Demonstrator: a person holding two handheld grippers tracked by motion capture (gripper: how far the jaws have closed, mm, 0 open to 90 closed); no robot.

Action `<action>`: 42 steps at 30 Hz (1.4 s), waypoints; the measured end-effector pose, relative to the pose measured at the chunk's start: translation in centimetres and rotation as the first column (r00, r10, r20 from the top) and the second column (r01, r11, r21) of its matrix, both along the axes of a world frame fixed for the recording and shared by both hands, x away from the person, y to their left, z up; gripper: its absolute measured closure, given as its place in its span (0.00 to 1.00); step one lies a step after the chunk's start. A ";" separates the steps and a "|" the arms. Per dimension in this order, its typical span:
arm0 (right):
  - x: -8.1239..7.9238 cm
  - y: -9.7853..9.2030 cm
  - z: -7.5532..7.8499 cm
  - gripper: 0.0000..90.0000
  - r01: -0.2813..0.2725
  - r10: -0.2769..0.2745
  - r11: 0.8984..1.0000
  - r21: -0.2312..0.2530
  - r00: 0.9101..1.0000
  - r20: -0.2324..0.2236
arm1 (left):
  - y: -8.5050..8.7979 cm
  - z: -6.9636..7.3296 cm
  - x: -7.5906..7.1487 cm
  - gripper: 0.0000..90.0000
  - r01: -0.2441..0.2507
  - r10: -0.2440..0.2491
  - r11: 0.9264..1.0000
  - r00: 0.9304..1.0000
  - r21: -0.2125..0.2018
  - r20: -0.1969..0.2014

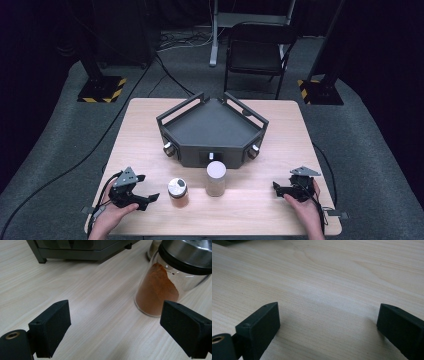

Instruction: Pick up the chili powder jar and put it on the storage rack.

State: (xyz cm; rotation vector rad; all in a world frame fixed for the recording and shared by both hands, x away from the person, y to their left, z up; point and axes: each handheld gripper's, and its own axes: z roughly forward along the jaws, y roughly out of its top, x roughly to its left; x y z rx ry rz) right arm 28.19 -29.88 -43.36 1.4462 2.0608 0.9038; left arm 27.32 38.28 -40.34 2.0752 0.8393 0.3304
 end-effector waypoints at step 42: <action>0.0 0.0 0.0 0.05 -0.002 0.002 1.000 0.000 1.000 -0.001 | -4.7 0.1 -0.1 0.11 0.120 -0.119 0.993 0.992 -0.007 0.031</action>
